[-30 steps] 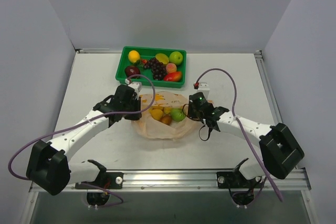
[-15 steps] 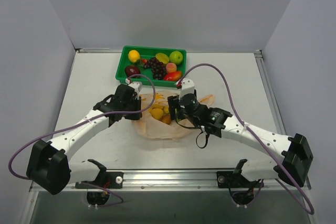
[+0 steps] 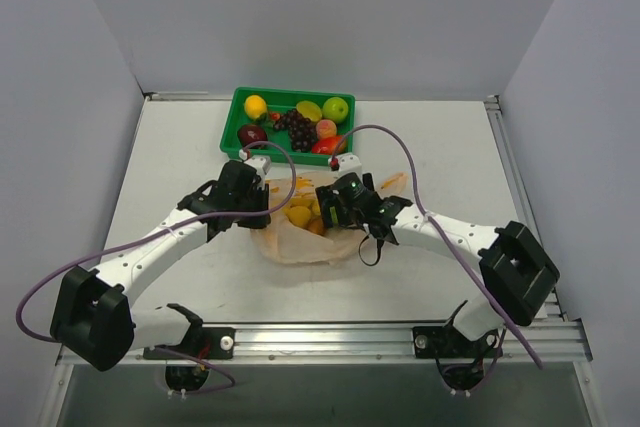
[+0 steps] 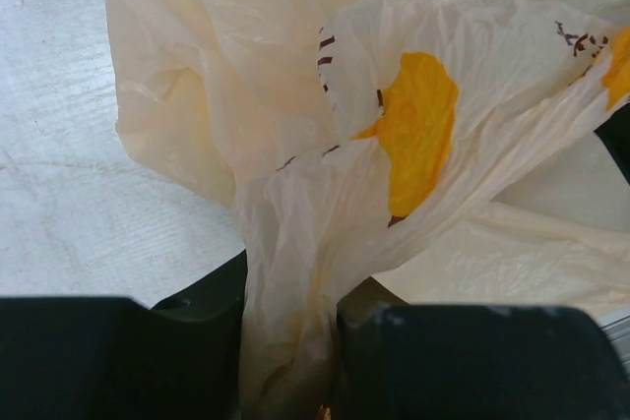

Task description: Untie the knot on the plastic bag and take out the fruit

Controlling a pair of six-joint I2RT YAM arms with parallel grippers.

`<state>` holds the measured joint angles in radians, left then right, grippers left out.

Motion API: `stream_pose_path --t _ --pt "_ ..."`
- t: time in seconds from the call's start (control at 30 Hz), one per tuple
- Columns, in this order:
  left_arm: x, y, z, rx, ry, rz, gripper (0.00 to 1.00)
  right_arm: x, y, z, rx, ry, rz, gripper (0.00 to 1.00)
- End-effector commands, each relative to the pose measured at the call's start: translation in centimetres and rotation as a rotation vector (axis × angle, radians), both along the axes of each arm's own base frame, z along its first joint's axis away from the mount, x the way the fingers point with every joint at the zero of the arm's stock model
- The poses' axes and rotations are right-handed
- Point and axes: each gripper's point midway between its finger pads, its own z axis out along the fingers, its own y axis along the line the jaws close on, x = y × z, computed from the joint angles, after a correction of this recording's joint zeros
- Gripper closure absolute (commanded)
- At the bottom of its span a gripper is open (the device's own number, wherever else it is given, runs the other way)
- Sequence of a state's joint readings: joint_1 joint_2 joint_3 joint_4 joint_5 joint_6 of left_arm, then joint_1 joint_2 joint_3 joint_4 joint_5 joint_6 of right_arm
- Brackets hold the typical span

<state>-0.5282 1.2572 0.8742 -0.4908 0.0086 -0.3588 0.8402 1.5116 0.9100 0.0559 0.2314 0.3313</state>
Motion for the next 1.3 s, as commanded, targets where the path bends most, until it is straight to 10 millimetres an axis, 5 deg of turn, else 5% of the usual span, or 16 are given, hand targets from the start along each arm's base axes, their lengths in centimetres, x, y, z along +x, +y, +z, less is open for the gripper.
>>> stream_pose_path --t 0.0,0.37,0.47,0.53,0.7,0.87,1.03,1.13,1.27 --pt "1.0 -0.3 1.9 -0.026 -0.055 0.000 0.72 1.7 -0.1 0.3 0.016 -0.043 -0.017 0.18" --pt "1.0 -0.3 2.3 -0.039 -0.065 0.000 0.72 2.5 2.2 -4.5 0.022 0.031 0.056 0.20" --pt "1.1 -0.1 2.5 -0.039 -0.073 0.006 0.72 2.4 2.2 -4.8 0.032 0.022 0.059 0.35" --pt "1.1 0.1 2.6 -0.035 -0.080 0.006 0.72 2.3 2.3 -4.3 0.047 0.007 0.063 0.53" --pt "1.1 2.2 3.0 0.058 -0.112 0.057 0.72 0.4 3.3 0.2 0.124 -0.045 0.153 0.83" --pt "1.0 6.3 3.2 0.219 -0.180 0.156 0.72 -2.8 5.3 7.0 0.261 -0.071 0.329 0.85" --pt "-0.1 7.0 2.7 0.221 -0.189 0.163 0.72 -5.5 7.0 13.8 0.434 -0.078 0.498 0.85" --pt "-0.2 6.1 2.5 0.193 -0.176 0.132 0.72 -5.1 6.9 16.9 0.487 -0.121 0.510 0.85" --pt "-0.6 4.6 1.6 0.149 -0.136 0.066 0.72 -0.1 4.8 20.2 0.439 -0.256 0.390 0.84"
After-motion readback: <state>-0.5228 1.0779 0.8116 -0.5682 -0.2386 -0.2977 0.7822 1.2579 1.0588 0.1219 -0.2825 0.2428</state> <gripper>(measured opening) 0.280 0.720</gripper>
